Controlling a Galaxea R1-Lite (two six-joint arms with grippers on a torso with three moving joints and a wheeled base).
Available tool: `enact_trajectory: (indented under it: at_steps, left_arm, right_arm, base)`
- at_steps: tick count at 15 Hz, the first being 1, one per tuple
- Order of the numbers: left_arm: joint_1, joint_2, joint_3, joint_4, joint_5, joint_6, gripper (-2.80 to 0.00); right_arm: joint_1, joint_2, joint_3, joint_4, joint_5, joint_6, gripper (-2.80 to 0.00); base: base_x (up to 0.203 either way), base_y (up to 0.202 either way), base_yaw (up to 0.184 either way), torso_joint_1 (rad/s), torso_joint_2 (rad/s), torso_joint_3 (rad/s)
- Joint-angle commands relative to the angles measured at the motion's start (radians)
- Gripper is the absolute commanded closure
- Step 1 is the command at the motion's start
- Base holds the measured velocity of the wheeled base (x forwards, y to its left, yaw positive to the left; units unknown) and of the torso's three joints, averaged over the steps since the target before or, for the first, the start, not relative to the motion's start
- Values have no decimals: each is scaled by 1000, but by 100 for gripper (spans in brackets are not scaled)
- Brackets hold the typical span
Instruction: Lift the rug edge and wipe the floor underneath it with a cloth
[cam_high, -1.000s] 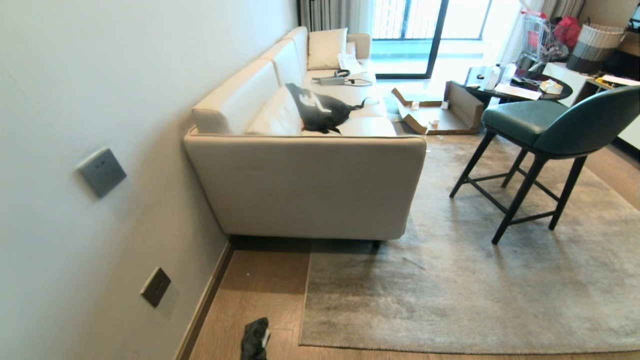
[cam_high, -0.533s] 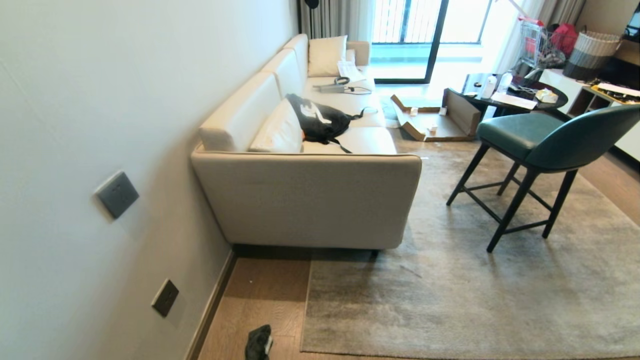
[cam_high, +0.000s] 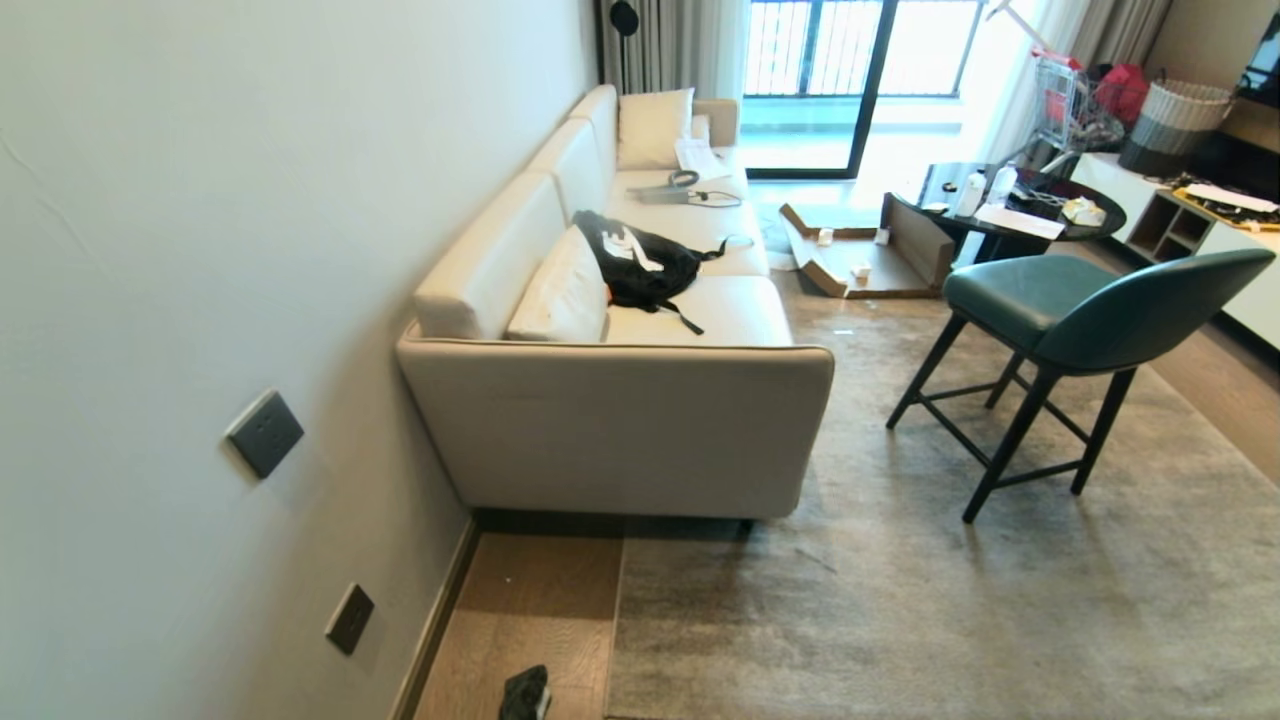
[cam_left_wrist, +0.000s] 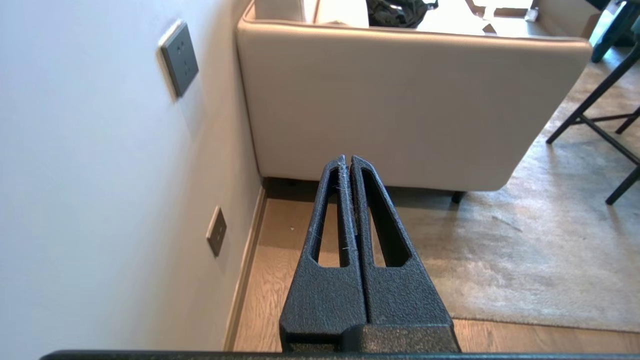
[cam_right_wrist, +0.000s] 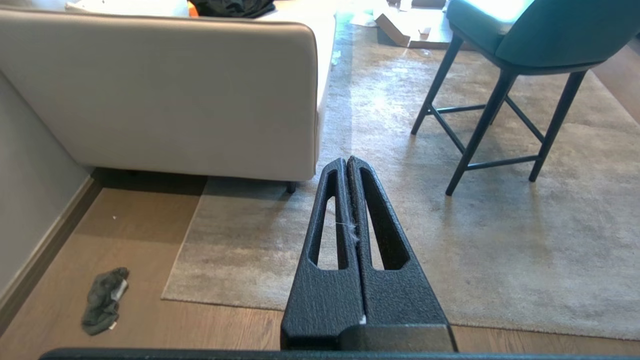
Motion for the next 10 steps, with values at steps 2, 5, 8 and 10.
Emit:
enact_trajectory:
  at_steps: [2,5,8,10]
  left_arm:
    - [0,1,0,0,0,-1,0]
    - [0,0,0,0,0,-1,0]
    - [0,0,0,0,0,-1,0]
    - [0,0,0,0,0,-1,0]
  right_arm:
    - [0,1,0,0,1,2,0]
    - [0,1,0,0,1,2,0]
    - [0,1,0,0,1,3,0]
    - [0,1,0,0,1,3,0]
  base:
    - [0,0,0,196,-577,-366]
    - [0,0,0,238,-582,-361]
    - [0,0,0,173,-425,-262]
    - [0,0,0,156,-377,-222]
